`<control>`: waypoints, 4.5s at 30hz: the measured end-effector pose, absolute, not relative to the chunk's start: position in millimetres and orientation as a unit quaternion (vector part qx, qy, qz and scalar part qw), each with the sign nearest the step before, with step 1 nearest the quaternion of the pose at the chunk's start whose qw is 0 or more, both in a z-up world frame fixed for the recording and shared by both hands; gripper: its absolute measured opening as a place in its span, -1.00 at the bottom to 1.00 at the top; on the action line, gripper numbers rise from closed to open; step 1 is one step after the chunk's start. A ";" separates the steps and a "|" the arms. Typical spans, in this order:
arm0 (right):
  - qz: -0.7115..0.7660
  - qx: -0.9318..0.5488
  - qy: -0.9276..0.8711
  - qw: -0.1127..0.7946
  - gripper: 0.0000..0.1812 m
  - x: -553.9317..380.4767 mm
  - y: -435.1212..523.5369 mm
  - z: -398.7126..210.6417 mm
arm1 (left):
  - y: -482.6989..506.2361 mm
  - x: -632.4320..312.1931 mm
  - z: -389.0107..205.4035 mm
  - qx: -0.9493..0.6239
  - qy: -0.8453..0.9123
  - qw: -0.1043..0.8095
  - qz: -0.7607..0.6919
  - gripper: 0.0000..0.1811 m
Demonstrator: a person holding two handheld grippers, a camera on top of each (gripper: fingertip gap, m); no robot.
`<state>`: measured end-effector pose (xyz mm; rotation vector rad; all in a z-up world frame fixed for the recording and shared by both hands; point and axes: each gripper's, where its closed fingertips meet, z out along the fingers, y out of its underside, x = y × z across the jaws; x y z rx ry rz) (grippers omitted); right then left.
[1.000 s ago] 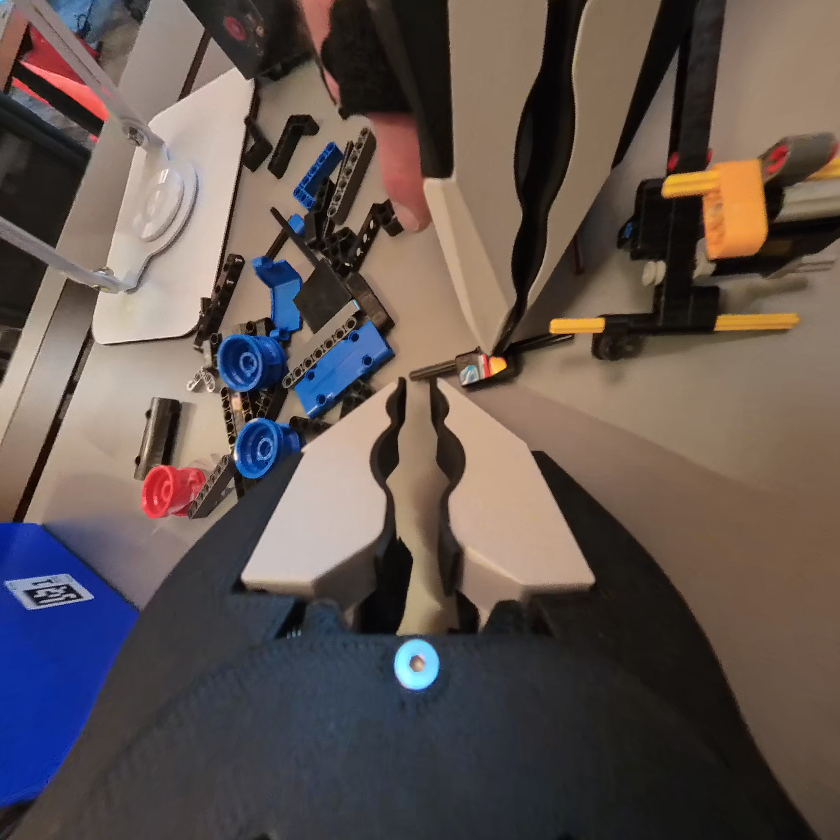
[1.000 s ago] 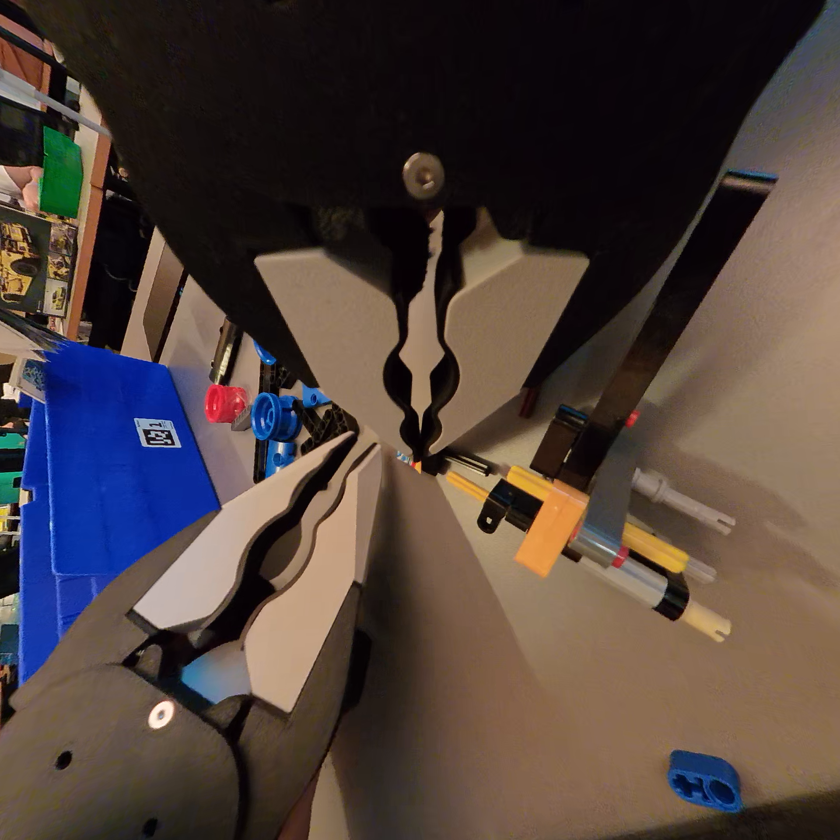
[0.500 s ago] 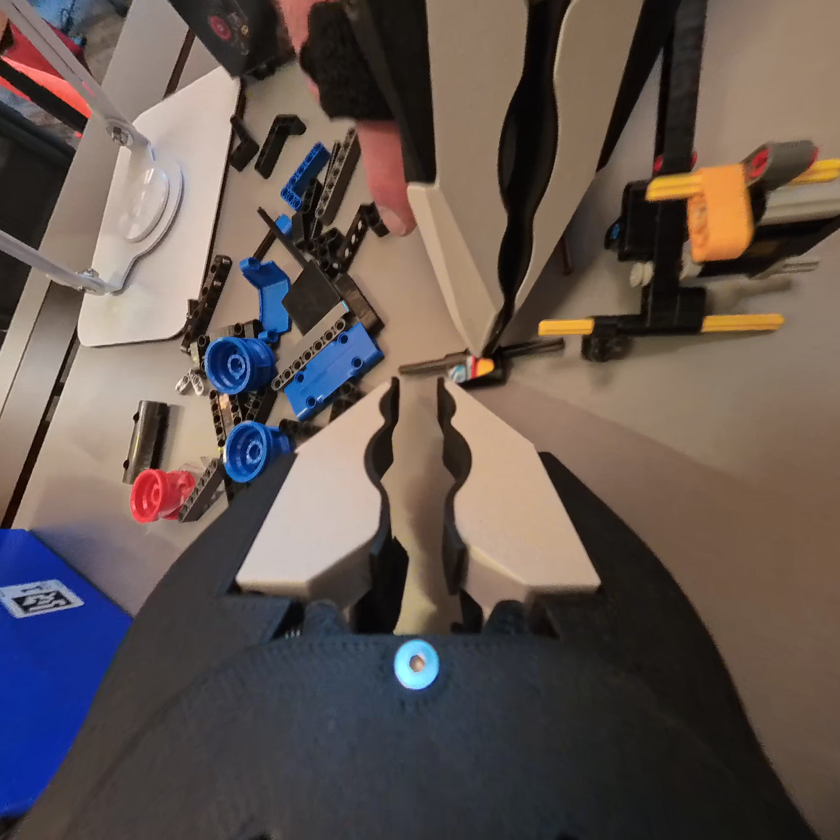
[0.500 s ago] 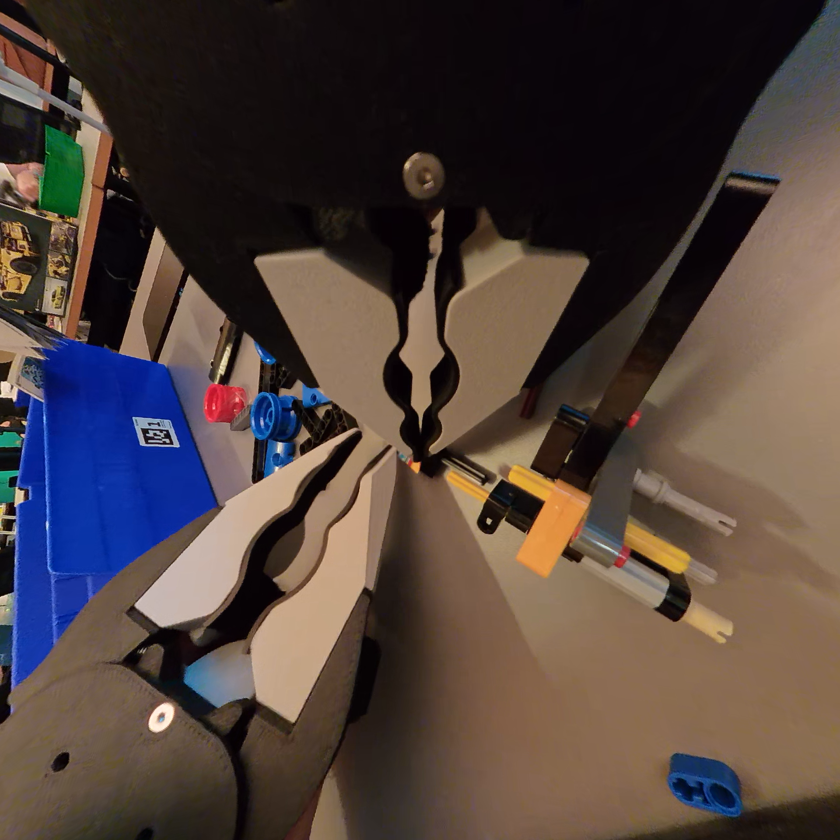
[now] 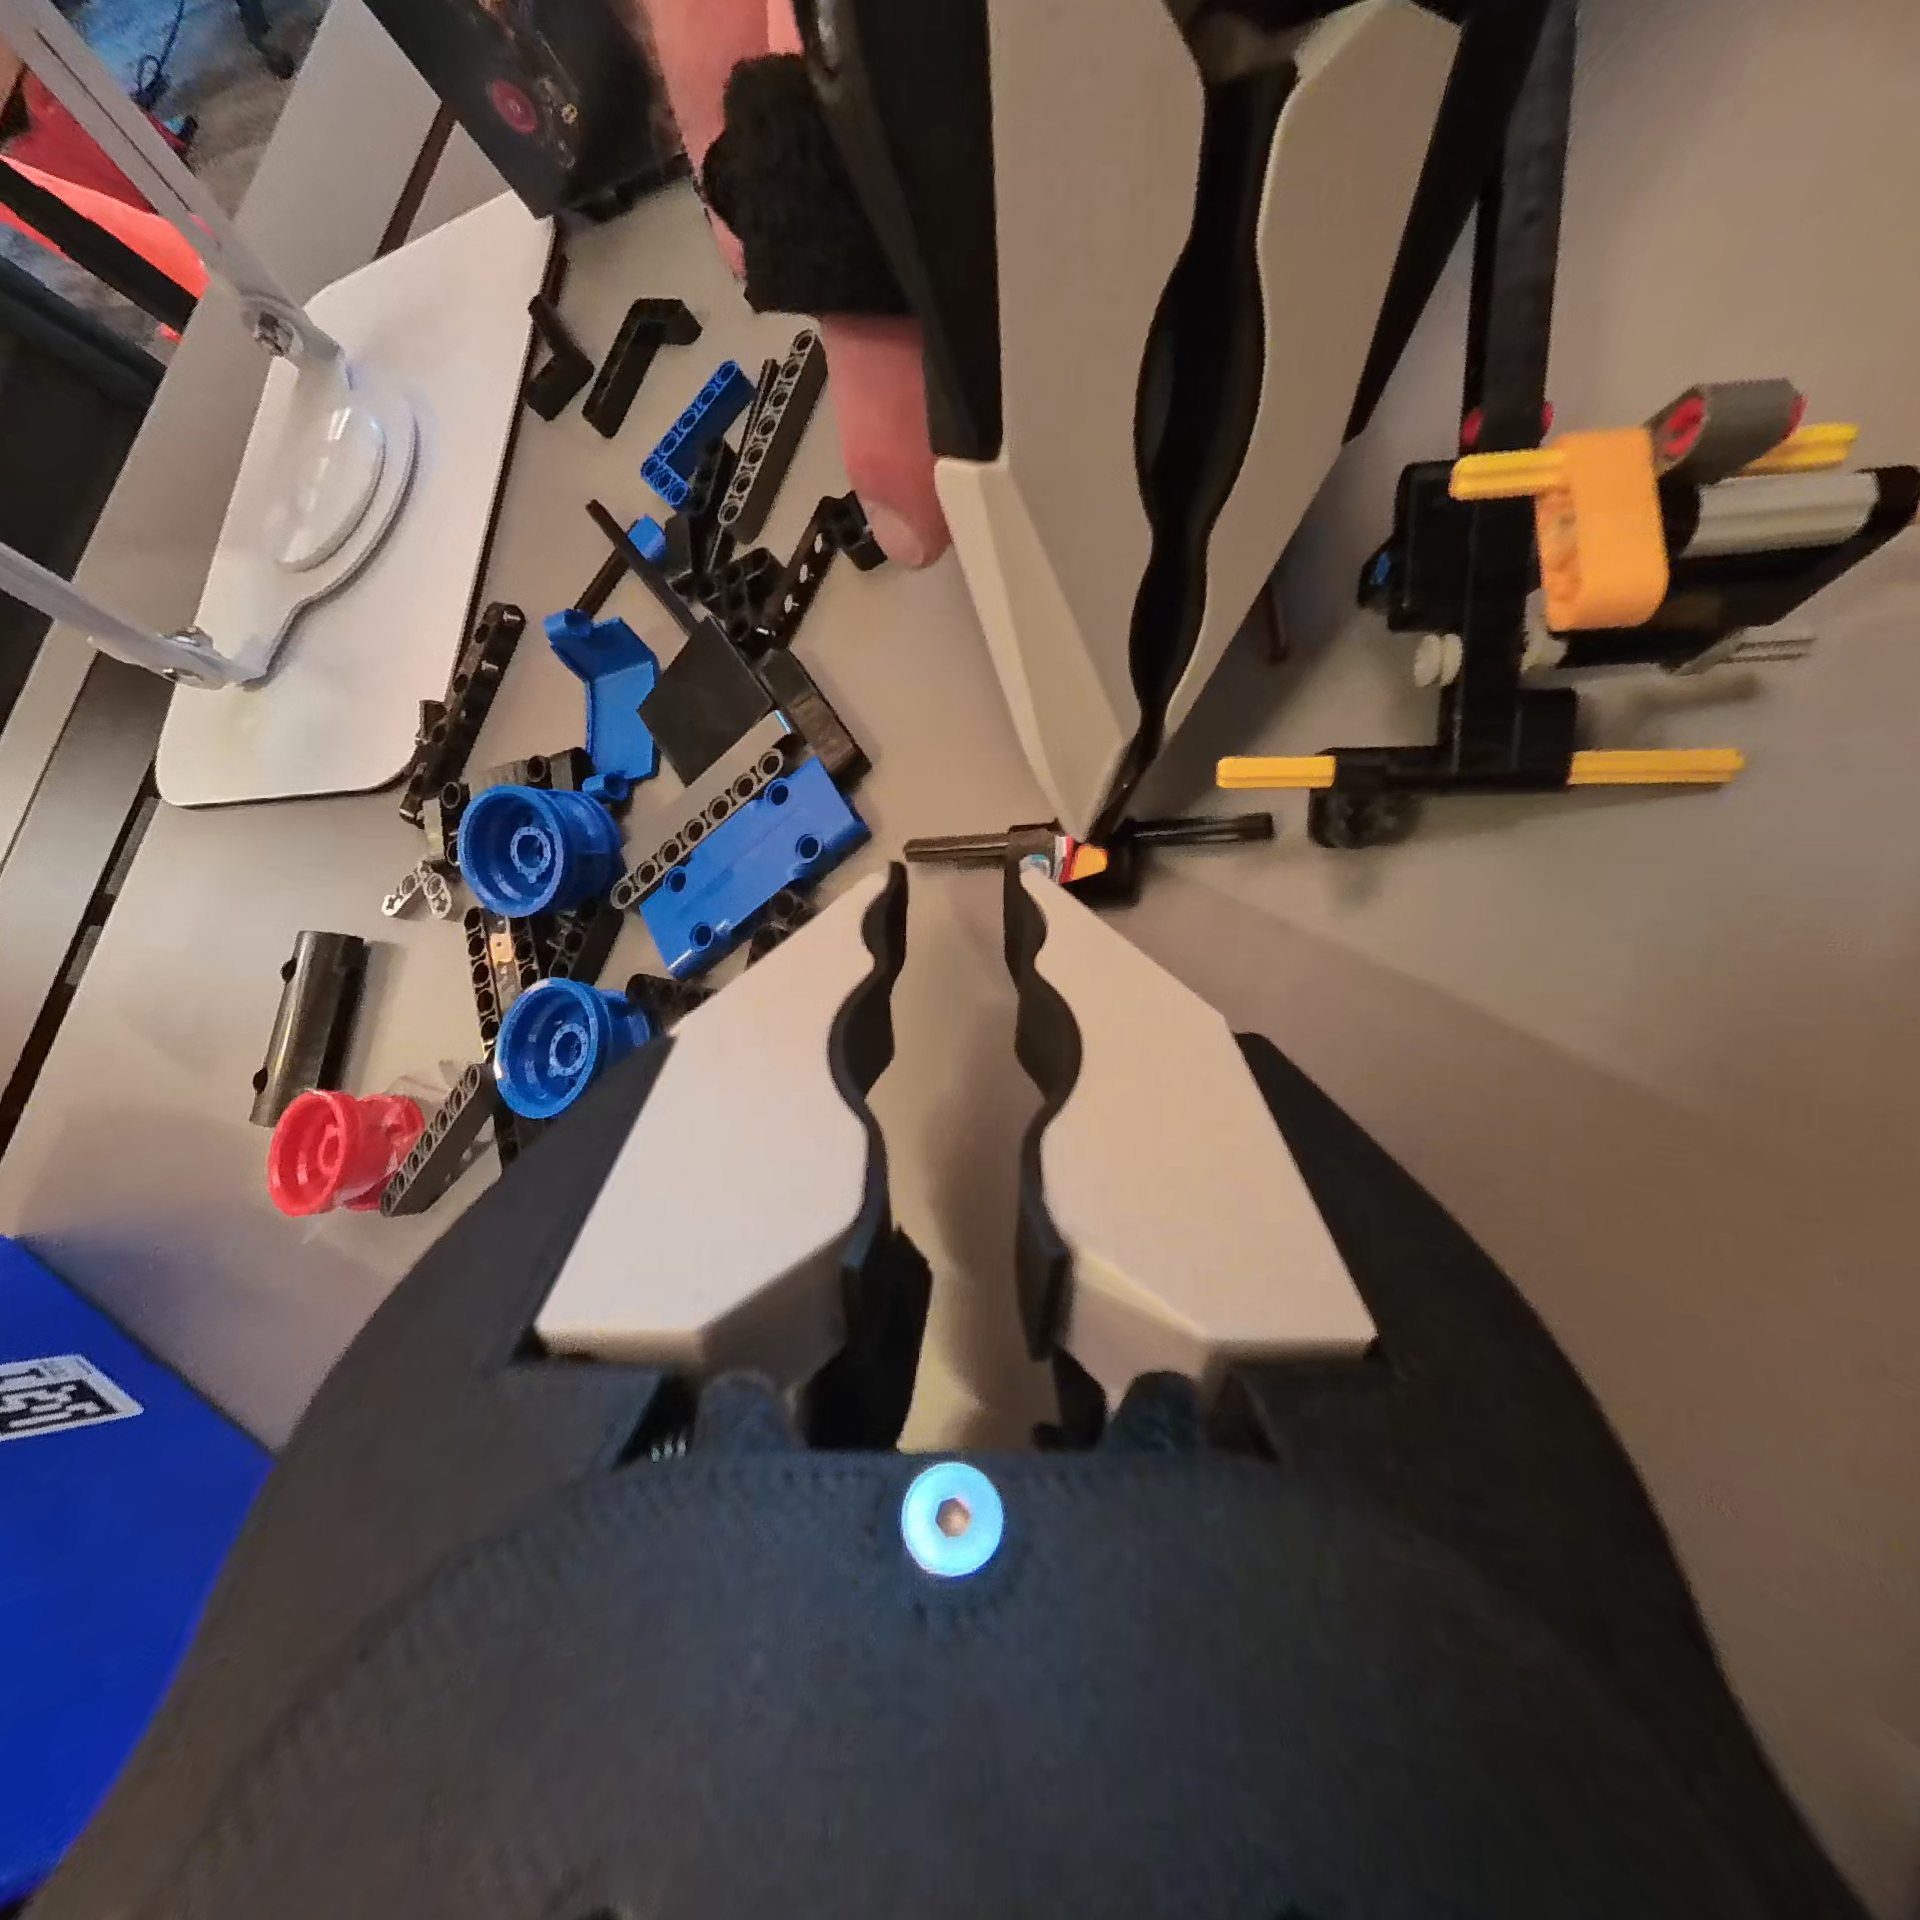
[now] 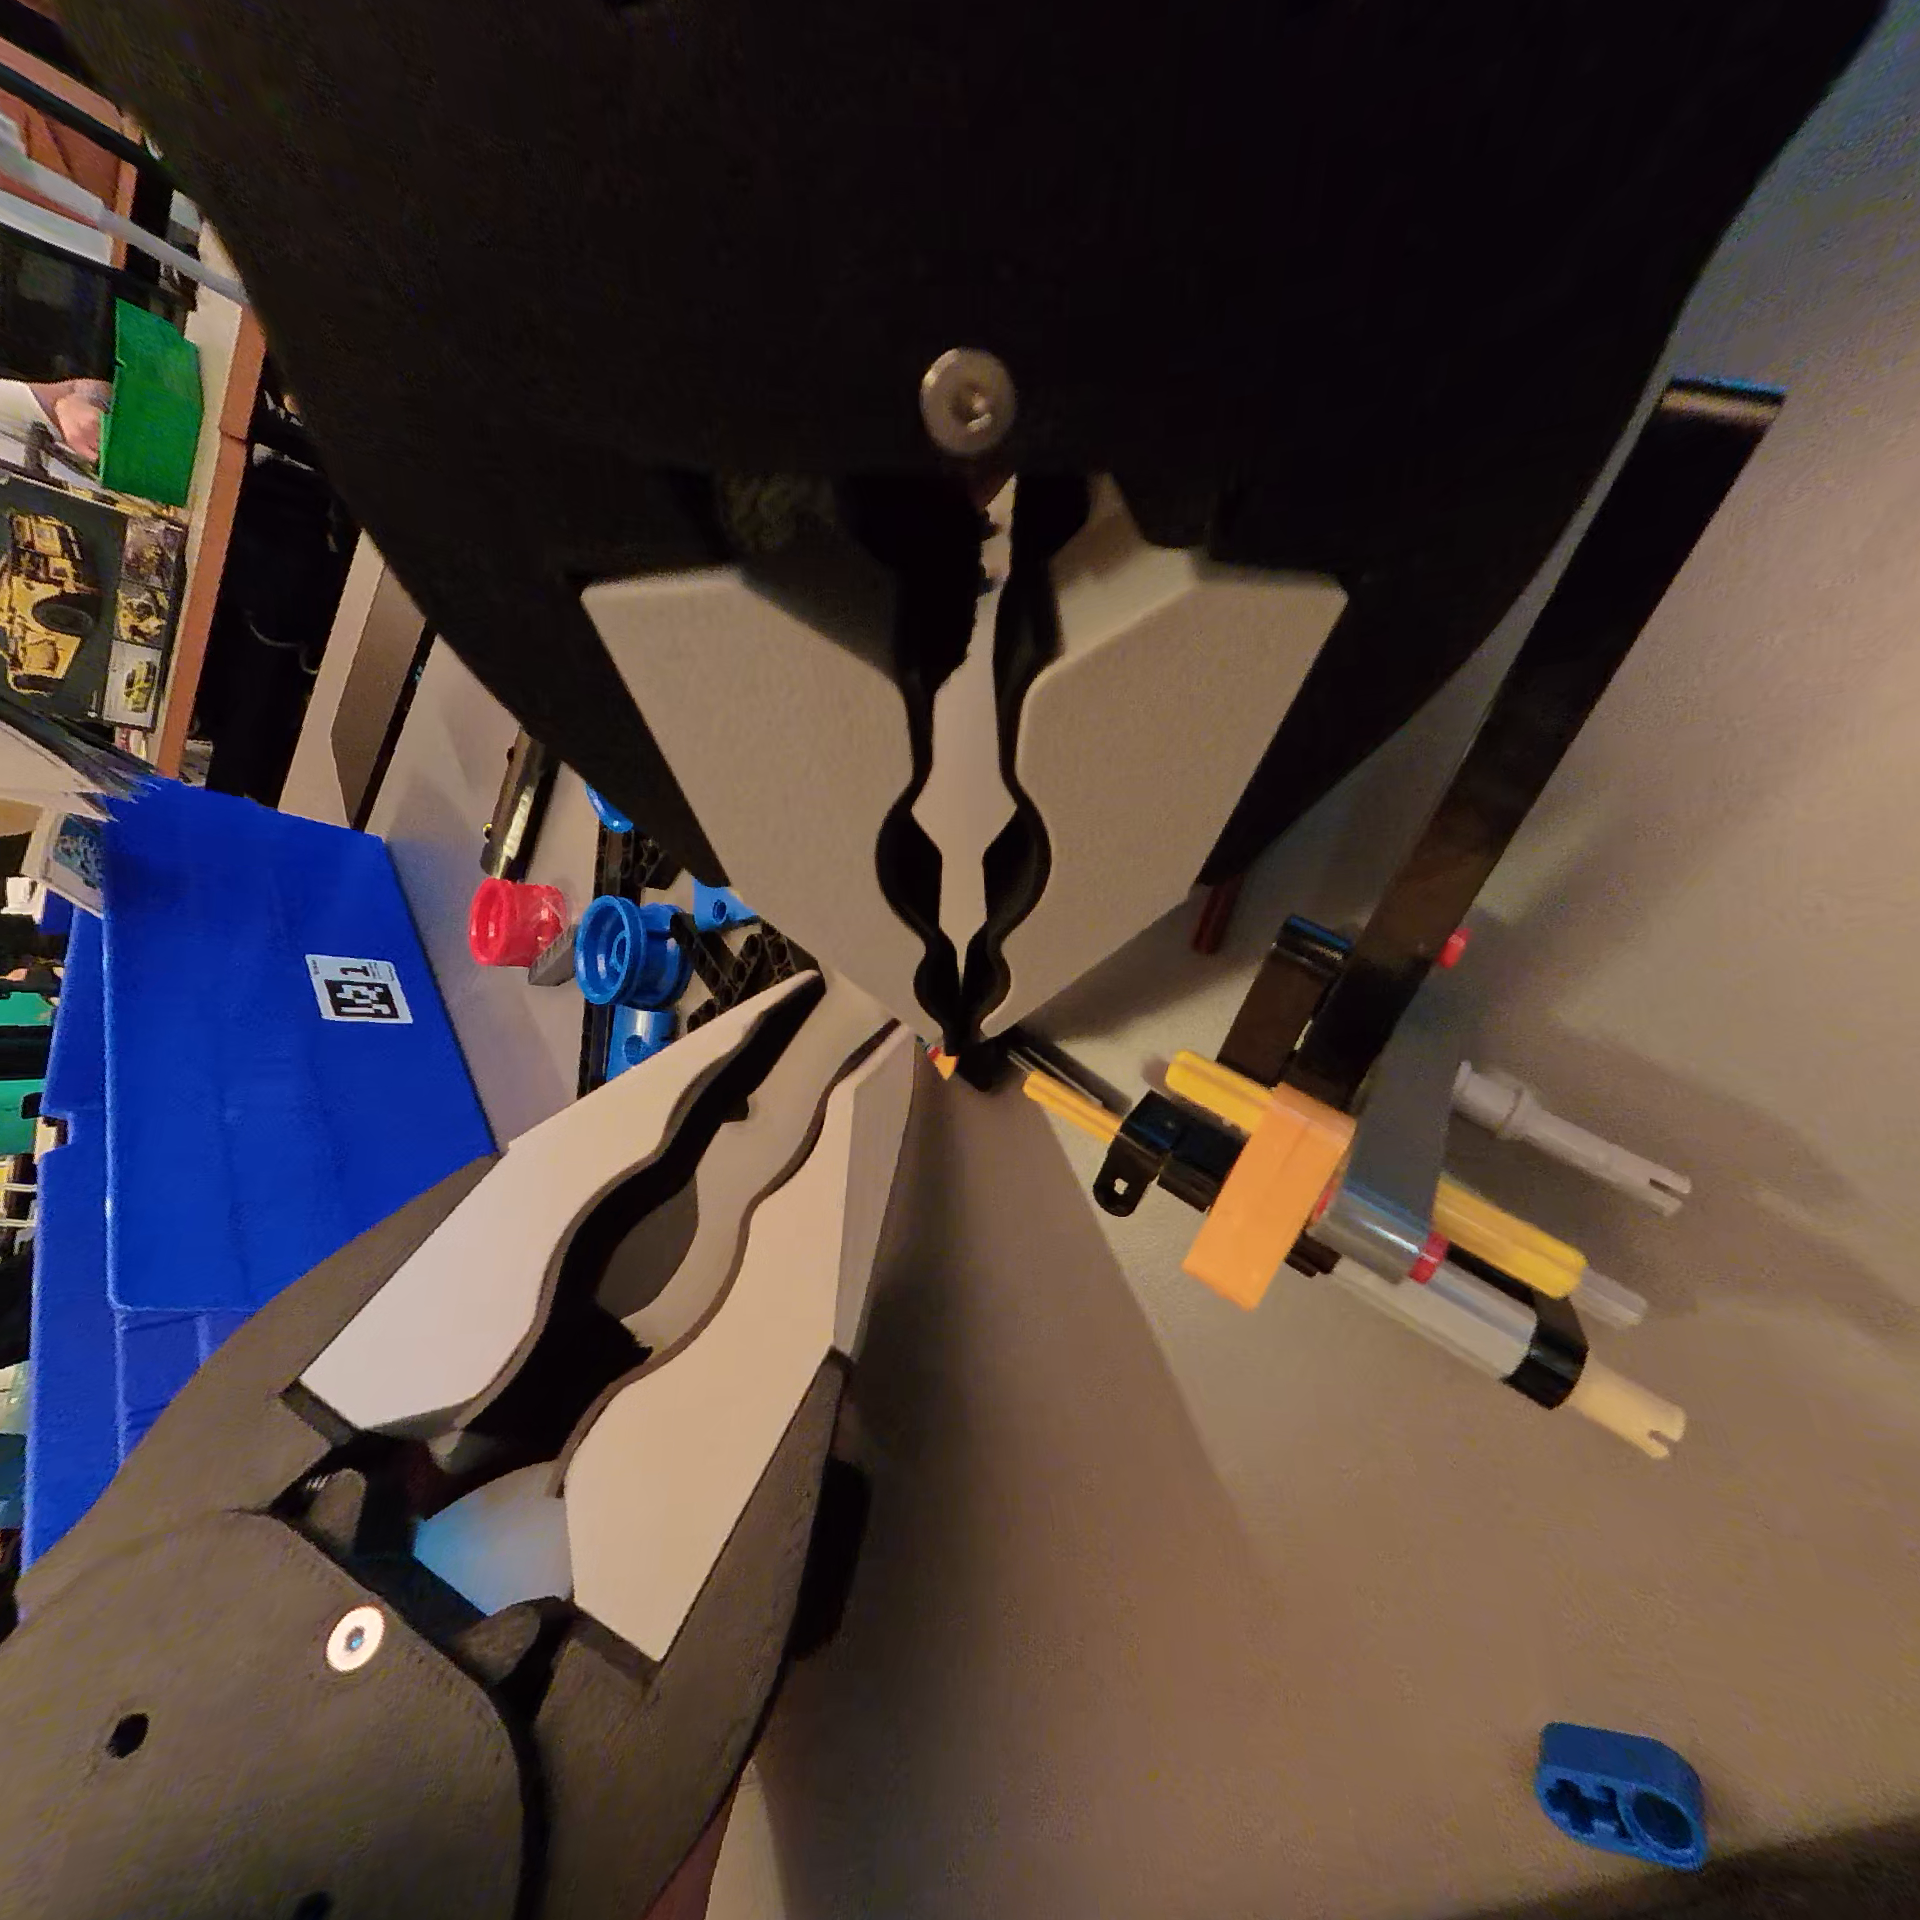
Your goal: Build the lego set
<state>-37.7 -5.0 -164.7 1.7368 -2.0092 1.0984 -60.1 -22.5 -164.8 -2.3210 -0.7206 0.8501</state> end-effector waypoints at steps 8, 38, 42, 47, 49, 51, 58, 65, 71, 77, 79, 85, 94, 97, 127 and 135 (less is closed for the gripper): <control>0.379 0.598 -0.694 0.130 -1.00 -36.1 -4.9 -164.6 | -21.5 -58.7 -172.4 -0.874 -0.258 0.261 0.317 -0.93; 0.382 0.584 -0.703 0.133 -1.00 -42.6 -5.3 -167.8 | -3.5 -50.6 -173.4 -0.867 -0.295 0.344 0.206 -0.85; 0.381 0.579 -0.709 0.127 -0.99 -43.8 -4.3 -167.8 | -3.0 -51.4 -173.3 -0.867 -0.293 0.342 0.214 -0.85; 0.381 0.578 -0.710 0.130 -0.99 -46.1 -3.3 -167.8 | -4.8 -51.7 -172.6 -0.866 -0.297 0.344 0.210 -0.80; 0.383 0.575 -0.711 0.129 -0.98 -47.1 -2.9 -167.5 | -8.1 -53.1 -171.6 -0.864 -0.301 0.341 0.214 -0.72; 0.386 0.572 -0.712 0.128 -0.97 -48.0 -2.6 -167.3 | -9.0 -53.6 -169.5 -0.863 -0.301 0.342 0.216 -0.67; 0.394 0.570 -0.710 0.122 -0.96 -48.6 -0.5 -167.2 | -2.4 -59.4 -167.6 -0.890 -0.226 0.298 0.260 -0.61; 0.394 0.570 -0.711 0.122 -0.95 -51.8 2.5 -167.0 | 7.5 -60.7 -171.6 -0.903 -0.202 0.307 0.224 -0.80; 0.393 0.565 -0.714 0.125 -0.92 -55.5 5.3 -164.9 | 8.1 -59.5 -172.9 -0.899 -0.212 0.319 0.213 -0.83; 0.392 0.555 -0.722 0.131 -0.91 -58.8 8.0 -164.0 | 8.7 -59.5 -173.2 -0.895 -0.216 0.329 0.209 -0.84; 0.391 0.550 -0.726 0.134 -0.90 -60.4 8.9 -163.4 | 9.0 -59.7 -173.2 -0.893 -0.218 0.333 0.209 -0.85; 0.374 0.532 -0.744 0.153 -0.88 -77.0 15.1 -165.4 | 9.4 -60.1 -173.4 -0.887 -0.224 0.345 0.208 -0.85; 0.398 0.443 -0.798 0.088 -0.84 -75.2 17.3 -156.6 | 11.1 -62.0 -172.7 -0.886 -0.239 0.325 0.228 -0.85; 0.404 0.397 -0.823 0.041 -0.80 -69.4 15.5 -156.9 | 10.9 -61.9 -172.7 -0.885 -0.244 0.321 0.235 -0.85; 0.412 0.320 -0.853 0.012 -0.84 -69.2 1.8 -160.9 | 13.8 -62.7 -172.8 -0.884 -0.242 0.324 0.233 -0.85; 0.407 0.335 -0.850 -0.001 -0.74 -64.6 4.7 -162.8 | 13.8 -62.3 -172.9 -0.883 -0.244 0.328 0.230 -0.85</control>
